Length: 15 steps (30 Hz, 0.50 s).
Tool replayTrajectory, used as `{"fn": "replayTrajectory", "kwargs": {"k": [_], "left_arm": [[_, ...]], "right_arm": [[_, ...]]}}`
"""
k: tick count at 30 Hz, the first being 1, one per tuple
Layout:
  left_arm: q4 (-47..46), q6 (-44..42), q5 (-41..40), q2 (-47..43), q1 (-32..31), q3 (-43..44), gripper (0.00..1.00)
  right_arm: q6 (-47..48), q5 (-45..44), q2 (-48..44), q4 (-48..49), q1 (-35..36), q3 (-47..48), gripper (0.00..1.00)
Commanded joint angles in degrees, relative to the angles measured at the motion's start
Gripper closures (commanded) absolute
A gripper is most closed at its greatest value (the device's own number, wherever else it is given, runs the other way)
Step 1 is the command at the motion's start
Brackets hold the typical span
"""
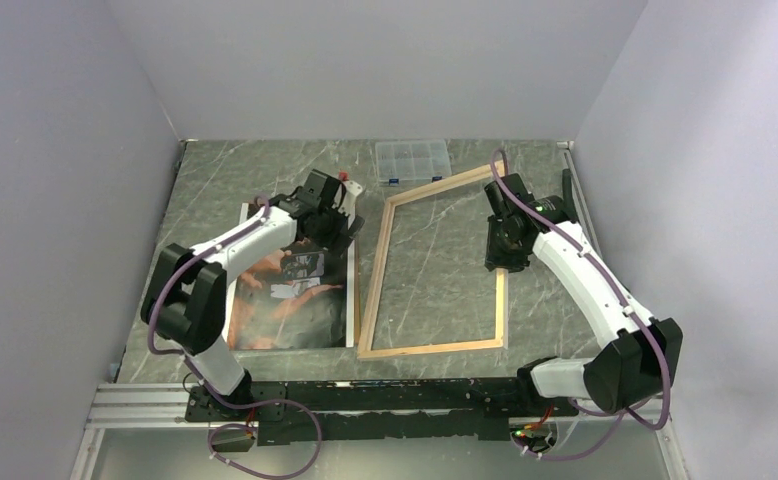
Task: Put the photo into the frame
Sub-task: Turn over the photo frame at the center of the board.
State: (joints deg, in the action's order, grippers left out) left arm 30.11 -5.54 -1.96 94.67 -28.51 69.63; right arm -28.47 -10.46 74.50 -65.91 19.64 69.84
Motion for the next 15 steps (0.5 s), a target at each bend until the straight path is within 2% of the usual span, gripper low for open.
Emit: {"fn": "replayTrajectory", "kwargs": {"k": [1,8,15], "left_arm": [[-5.05,-3.10,-3.14,3.51,-2.04,-0.02,0.06],[-7.32,-4.26,-2.46,5.04,-3.98,-0.82,0.07],[-9.22,-8.13,-5.40,7.88,-4.18,-2.41,0.08]], "right_arm": [[0.99,-1.43,0.54,3.87,-0.84,-1.72,0.68],[-0.32,-2.04,1.18,8.78,-1.53,-8.74,0.67],[-5.03,-5.48,4.91,9.08,-1.53,-10.42,0.68]]}}
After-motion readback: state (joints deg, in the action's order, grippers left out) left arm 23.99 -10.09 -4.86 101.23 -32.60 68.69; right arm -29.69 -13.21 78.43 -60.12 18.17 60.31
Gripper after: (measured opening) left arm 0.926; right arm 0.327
